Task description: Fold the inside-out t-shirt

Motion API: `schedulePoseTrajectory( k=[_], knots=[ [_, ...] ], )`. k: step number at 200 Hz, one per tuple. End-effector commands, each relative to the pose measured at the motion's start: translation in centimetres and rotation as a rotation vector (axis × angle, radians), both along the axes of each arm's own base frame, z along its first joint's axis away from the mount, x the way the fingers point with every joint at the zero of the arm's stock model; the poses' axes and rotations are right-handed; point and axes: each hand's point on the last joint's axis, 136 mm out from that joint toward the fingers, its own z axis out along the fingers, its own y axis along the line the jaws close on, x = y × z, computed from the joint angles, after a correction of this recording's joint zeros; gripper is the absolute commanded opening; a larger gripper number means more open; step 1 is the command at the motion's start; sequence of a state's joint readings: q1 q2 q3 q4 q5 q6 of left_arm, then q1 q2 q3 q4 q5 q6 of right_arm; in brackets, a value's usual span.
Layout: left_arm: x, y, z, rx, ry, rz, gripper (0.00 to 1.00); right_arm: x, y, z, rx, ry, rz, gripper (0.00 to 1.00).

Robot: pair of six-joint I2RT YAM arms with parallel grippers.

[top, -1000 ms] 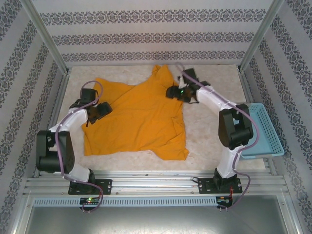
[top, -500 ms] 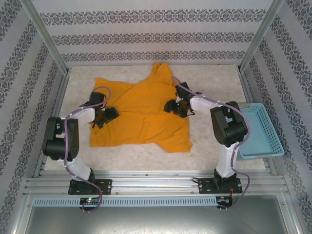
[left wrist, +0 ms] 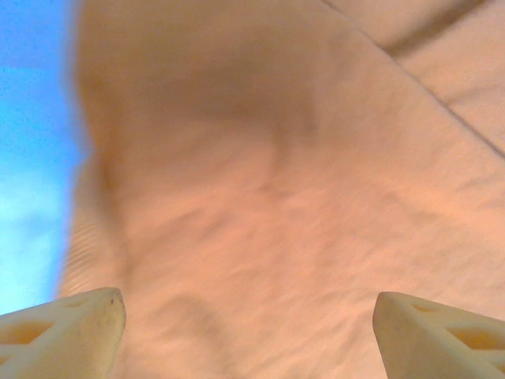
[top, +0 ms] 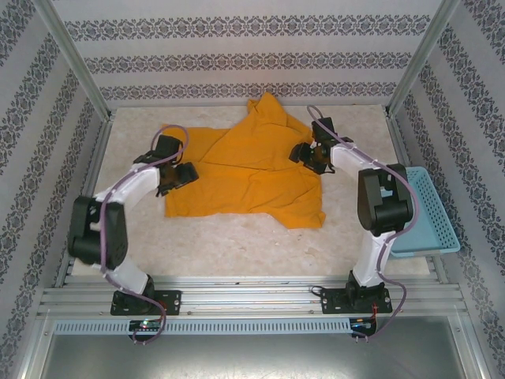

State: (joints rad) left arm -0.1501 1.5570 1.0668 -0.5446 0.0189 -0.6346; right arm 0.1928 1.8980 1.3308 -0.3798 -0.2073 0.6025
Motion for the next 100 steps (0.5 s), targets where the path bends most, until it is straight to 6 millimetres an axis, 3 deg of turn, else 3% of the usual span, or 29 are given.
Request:
schedulePoseTrajectory(
  k=[1, 20, 51, 100],
  knots=[
    [-6.7, 3.7, -1.7, 0.215, 0.162, 0.025, 0.82, -3.0, 1.2, 1.5, -0.052, -0.023, 0.081, 0.68],
    [-8.1, 3.8, -3.2, 0.21, 0.18, 0.029, 0.81, -5.7, 1.8, 1.1, -0.084, -0.01, 0.11, 0.68],
    [-7.0, 2.0, -4.8, 0.12, 0.173, 0.0, 0.75, -9.2, 0.3, 0.5, -0.09, 0.008, 0.078, 0.68],
    [-7.1, 2.6, -6.1, 0.164, 0.228, 0.007, 0.67, -13.2, -0.3, -1.8, -0.08, 0.091, 0.074, 0.69]
  ],
)
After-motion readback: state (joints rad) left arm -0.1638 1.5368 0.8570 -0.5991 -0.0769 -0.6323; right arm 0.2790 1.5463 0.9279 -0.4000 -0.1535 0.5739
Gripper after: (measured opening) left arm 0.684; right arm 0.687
